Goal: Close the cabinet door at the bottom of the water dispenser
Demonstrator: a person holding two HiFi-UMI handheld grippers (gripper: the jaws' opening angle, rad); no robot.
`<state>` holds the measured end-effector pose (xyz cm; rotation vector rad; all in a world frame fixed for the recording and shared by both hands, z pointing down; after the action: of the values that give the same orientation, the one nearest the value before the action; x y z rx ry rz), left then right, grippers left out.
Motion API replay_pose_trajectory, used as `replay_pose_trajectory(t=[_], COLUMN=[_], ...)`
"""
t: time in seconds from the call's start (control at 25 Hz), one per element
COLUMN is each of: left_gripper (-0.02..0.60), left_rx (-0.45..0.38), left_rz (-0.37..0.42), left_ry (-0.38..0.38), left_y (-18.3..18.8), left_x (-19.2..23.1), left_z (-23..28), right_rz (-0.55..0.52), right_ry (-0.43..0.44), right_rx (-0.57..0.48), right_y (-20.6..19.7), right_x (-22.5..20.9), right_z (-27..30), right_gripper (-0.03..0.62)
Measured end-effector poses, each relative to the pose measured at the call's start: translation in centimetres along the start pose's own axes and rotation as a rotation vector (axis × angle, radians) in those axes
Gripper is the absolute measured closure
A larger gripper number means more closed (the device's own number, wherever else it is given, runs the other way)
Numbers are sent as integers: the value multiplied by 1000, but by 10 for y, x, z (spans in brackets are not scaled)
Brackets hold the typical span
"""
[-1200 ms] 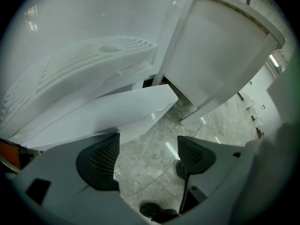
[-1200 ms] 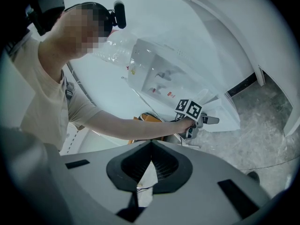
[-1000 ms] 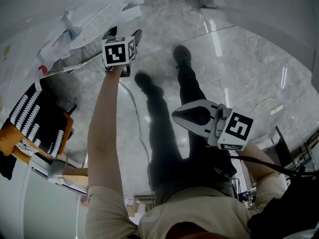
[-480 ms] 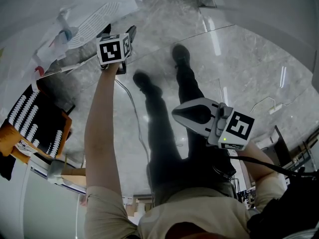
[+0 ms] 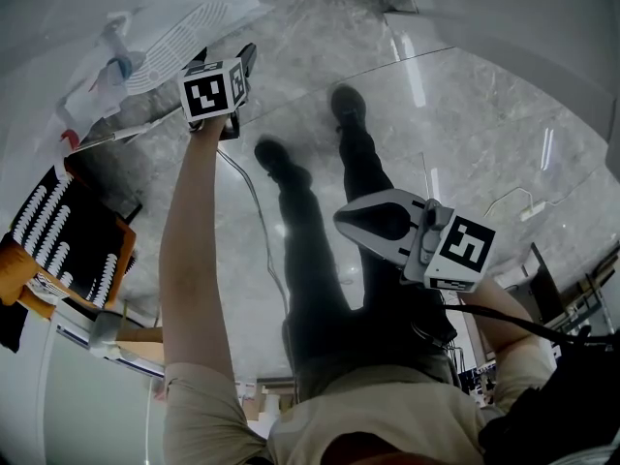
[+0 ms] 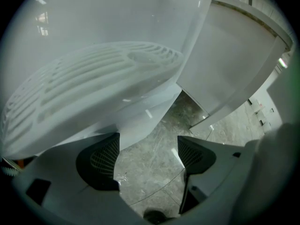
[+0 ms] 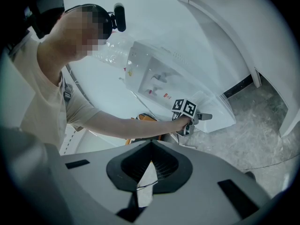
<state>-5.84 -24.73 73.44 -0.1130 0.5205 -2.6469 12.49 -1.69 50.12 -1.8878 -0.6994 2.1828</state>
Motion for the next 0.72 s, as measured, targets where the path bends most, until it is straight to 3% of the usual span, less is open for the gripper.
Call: replay_pose_trajectory(t=[0.72], left_gripper=[224], left_rx=[4], left_rz=[-8], left_ry=[17], left_y=[2], left_x=[7], left_z=[3], right_rz=[6], right_ry=[-5], right_rx=[2], right_y=[4], right_x=[-2], right_z=[-4], right_gripper=[580])
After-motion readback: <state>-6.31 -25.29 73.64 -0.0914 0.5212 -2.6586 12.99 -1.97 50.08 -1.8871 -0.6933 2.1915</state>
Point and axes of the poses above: the fingertips, and each gripper's own axes: z forward along the fingers, x to its left, y out of its top, the point moved 8 cm from there along -z, backward along the fingers, and after that the axes turned 11 degrees about y, right-handed, at the moved point
